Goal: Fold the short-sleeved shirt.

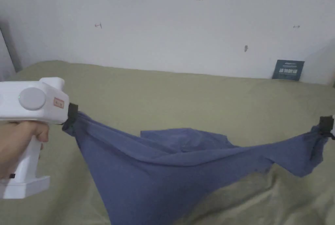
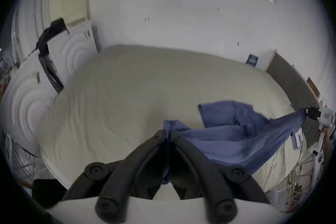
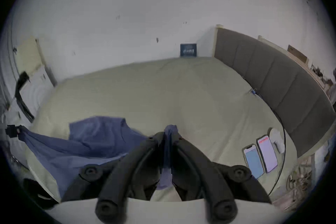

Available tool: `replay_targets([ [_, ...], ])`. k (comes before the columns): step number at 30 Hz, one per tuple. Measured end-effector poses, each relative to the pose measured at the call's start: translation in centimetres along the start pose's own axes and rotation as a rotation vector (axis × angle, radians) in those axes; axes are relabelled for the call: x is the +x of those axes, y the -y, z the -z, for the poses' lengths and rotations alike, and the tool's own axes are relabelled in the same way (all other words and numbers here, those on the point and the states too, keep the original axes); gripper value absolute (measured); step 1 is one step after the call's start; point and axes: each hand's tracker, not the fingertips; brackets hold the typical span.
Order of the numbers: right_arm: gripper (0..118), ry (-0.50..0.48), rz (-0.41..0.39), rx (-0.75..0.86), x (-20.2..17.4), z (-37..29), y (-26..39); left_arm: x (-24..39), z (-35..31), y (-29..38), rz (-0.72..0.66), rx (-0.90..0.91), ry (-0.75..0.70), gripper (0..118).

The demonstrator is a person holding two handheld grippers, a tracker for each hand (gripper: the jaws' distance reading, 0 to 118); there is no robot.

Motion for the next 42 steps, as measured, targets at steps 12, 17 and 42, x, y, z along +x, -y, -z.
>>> replay_targets([
  [12, 10, 0.023, -0.034, 0.183, -1.3, -6.7, -7.5, 3.1, -6.7, -8.9, 0.056, 0.168, -0.112, 4],
  [17, 10, 0.045, -0.068, 0.267, -2.8, -8.6, -13.6, 4.2, -7.8, -14.4, 0.054, 0.239, -0.166, 4],
  [42, 10, 0.241, -0.101, 0.375, -3.9, 1.5, -29.0, 7.6, 4.0, -28.4, -0.016, 0.343, -0.307, 4],
])
